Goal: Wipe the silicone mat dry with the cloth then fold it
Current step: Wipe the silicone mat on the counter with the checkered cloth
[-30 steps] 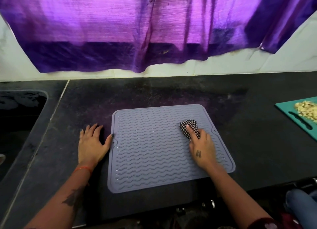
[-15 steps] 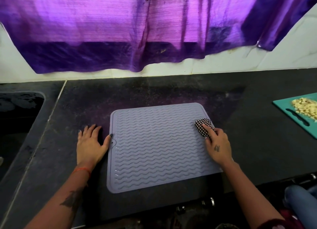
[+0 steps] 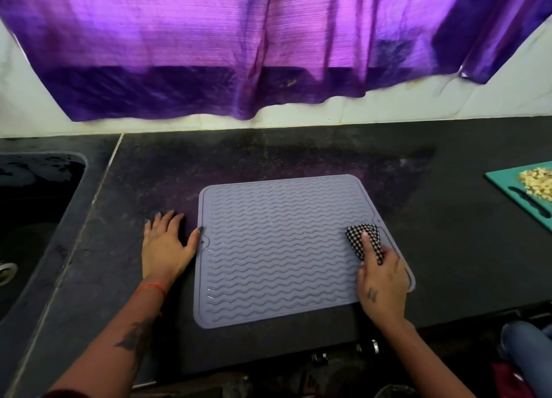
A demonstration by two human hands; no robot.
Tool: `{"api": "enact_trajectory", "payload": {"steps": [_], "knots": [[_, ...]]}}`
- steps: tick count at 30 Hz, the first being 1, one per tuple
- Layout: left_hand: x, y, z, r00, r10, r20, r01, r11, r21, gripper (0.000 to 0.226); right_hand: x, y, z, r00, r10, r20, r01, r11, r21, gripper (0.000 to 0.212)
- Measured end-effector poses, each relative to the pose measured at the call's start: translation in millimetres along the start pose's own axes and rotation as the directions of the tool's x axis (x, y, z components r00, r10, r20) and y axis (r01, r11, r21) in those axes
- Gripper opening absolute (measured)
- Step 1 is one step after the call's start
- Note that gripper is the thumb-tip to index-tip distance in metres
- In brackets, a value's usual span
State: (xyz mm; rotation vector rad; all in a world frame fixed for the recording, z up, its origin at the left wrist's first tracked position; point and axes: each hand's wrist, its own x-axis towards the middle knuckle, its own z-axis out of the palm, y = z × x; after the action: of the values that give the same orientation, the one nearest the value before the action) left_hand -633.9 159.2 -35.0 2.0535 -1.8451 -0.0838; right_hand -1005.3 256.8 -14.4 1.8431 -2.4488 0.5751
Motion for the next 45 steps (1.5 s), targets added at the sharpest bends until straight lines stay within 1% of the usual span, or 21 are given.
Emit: {"api": "enact_trajectory", "payload": {"steps": [2, 4, 6, 7, 9, 11, 13, 14, 16, 18, 20, 23, 28, 31, 34, 36, 38, 40, 42, 44, 45], "knots": [[1, 0, 0, 1.0, 0.002, 0.005, -0.002, 1.0, 0.004, 0.085, 0, 0, 2, 0.999, -0.04, 0.004, 0.04, 0.999, -0.037, 0.057], [1, 0, 1, 1.0, 0.01, 0.004, -0.01, 1.0, 0.011, 0.084, 9, -1, -2, 1.0, -0.006, 0.011, 0.006, 0.999, -0.038, 0.053], [1, -1, 1, 1.0, 0.005, 0.003, -0.005, 1.0, 0.008, 0.083, 11, -11, -7, 0.997, 0.025, 0.068, -0.028, 0.998, 0.048, 0.054], [1, -1, 1, 1.0, 0.003, 0.005, -0.003, 1.0, 0.008, 0.083, 7, -20, -7, 0.997, 0.032, 0.07, -0.038, 0.996, 0.086, 0.056], [2, -1, 2, 1.0, 0.002, 0.005, -0.002, 1.0, 0.008, 0.083, -6, -41, -3, 0.997, -0.008, 0.081, 0.001, 0.996, 0.085, 0.056], [2, -1, 2, 1.0, 0.004, 0.007, -0.004, 1.0, 0.008, 0.083, -17, -55, 5, 0.992, -0.039, 0.117, 0.037, 0.999, 0.012, 0.054], [2, -1, 2, 1.0, 0.008, 0.001, -0.008, 1.0, 0.007, 0.083, -17, -55, 7, 0.992, -0.055, 0.113, 0.057, 0.998, -0.019, 0.057], [2, -1, 2, 1.0, 0.01, 0.0, -0.01, 1.0, 0.009, 0.083, -15, -54, 5, 0.993, -0.056, 0.104, 0.057, 0.998, -0.009, 0.056], [2, -1, 2, 1.0, 0.009, -0.001, -0.009, 1.0, 0.009, 0.083, -11, -55, 1, 0.991, -0.057, 0.118, 0.048, 0.996, 0.077, 0.052], [2, -1, 2, 1.0, 0.006, 0.003, -0.006, 1.0, 0.011, 0.082, -11, -67, 1, 0.992, -0.089, 0.089, 0.078, 0.99, 0.117, 0.051], [1, -1, 2, 1.0, 0.006, 0.002, -0.006, 1.0, 0.007, 0.081, -18, -84, 6, 0.985, -0.125, 0.119, 0.116, 0.99, 0.076, 0.053], [0, -1, 2, 1.0, 0.003, -0.006, -0.003, 1.0, 0.0, 0.08, -24, -93, 13, 0.979, -0.131, 0.158, 0.131, 0.991, 0.014, 0.054], [-1, 0, 1, 1.0, -0.005, -0.01, 0.005, 1.0, -0.012, 0.081, -24, -111, 5, 0.969, -0.198, 0.146, 0.182, 0.976, 0.115, 0.054], [-2, 0, 1, 1.0, -0.003, -0.006, 0.003, 1.0, -0.011, 0.082, -39, -134, 14, 0.94, -0.277, 0.201, 0.259, 0.959, 0.111, 0.054], [-1, 0, 1, 1.0, -0.005, -0.011, 0.005, 1.0, -0.016, 0.083, -37, -140, 17, 0.936, -0.284, 0.207, 0.274, 0.959, 0.077, 0.055], [0, 0, 1, 1.0, -0.006, -0.003, 0.006, 1.0, -0.018, 0.083, -35, -147, 10, 0.93, -0.296, 0.217, 0.266, 0.951, 0.158, 0.056], [0, 1, 0, 1.0, -0.011, 0.004, 0.011, 1.0, -0.015, 0.083, -39, -161, 8, 0.916, -0.347, 0.201, 0.301, 0.926, 0.227, 0.056], [1, 1, 0, 1.0, -0.01, 0.005, 0.01, 1.0, -0.01, 0.084, -47, -176, 10, 0.88, -0.416, 0.231, 0.372, 0.904, 0.209, 0.054], [2, 1, 0, 1.0, -0.01, 0.004, 0.01, 1.0, -0.011, 0.083, -55, -185, 19, 0.834, -0.484, 0.265, 0.45, 0.875, 0.181, 0.063], [2, 1, 0, 1.0, -0.007, -0.004, 0.007, 1.0, -0.018, 0.082, -54, -187, 22, 0.822, -0.498, 0.275, 0.469, 0.867, 0.168, 0.074], [3, 0, 0, 1.0, -0.007, -0.006, 0.007, 1.0, -0.024, 0.081, -52, -186, 22, 0.813, -0.504, 0.291, 0.468, 0.864, 0.187, 0.072]]}}
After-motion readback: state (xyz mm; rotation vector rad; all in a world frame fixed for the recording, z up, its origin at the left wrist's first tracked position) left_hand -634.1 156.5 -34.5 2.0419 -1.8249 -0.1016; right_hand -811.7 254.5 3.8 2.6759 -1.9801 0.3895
